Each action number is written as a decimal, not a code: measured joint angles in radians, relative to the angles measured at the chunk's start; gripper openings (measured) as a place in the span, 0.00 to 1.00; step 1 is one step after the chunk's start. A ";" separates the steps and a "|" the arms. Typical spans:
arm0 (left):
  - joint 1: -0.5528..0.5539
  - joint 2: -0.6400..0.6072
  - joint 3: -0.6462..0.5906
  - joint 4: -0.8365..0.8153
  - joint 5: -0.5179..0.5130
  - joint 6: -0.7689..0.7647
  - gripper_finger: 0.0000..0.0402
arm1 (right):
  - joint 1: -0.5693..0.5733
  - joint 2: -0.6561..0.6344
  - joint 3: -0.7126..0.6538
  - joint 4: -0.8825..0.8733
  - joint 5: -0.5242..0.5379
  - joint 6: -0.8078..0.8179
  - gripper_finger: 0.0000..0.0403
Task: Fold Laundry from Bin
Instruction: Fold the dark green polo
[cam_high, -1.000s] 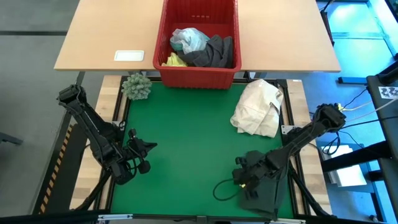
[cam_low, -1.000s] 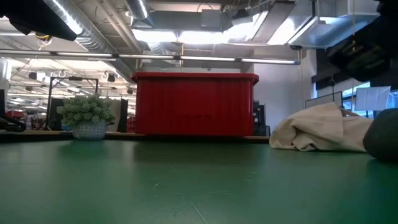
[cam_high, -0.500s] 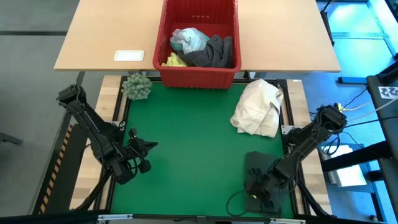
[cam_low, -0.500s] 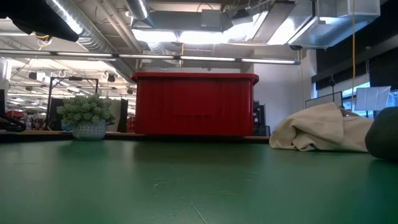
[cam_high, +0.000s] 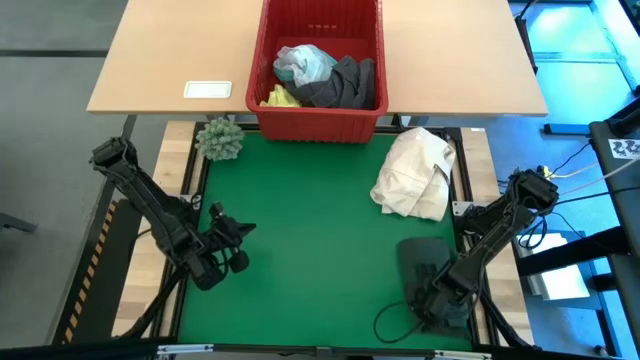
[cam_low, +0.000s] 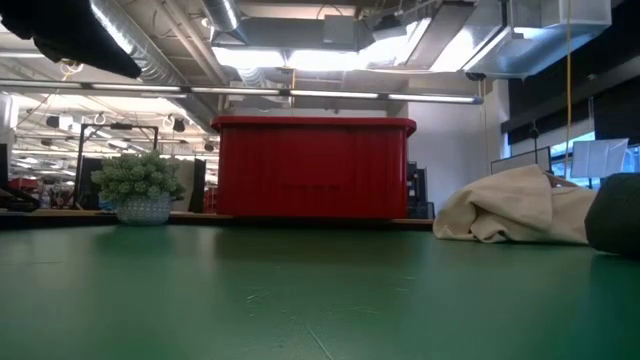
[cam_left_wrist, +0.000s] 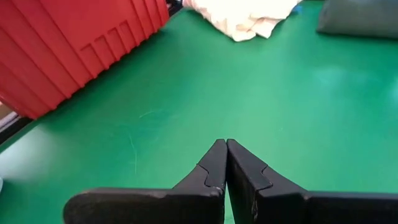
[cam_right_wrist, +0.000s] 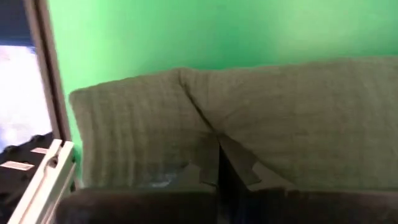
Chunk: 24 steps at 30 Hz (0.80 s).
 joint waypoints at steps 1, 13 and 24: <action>0.004 0.000 0.000 0.002 0.010 0.000 0.00 | -0.001 0.000 0.000 0.002 0.000 0.008 0.00; 0.006 0.000 0.000 0.031 0.030 0.008 0.00 | -0.009 0.000 0.059 0.032 0.002 0.080 0.00; 0.023 0.000 0.000 0.057 0.059 0.018 0.00 | -0.135 0.000 0.060 0.022 0.138 -0.053 0.00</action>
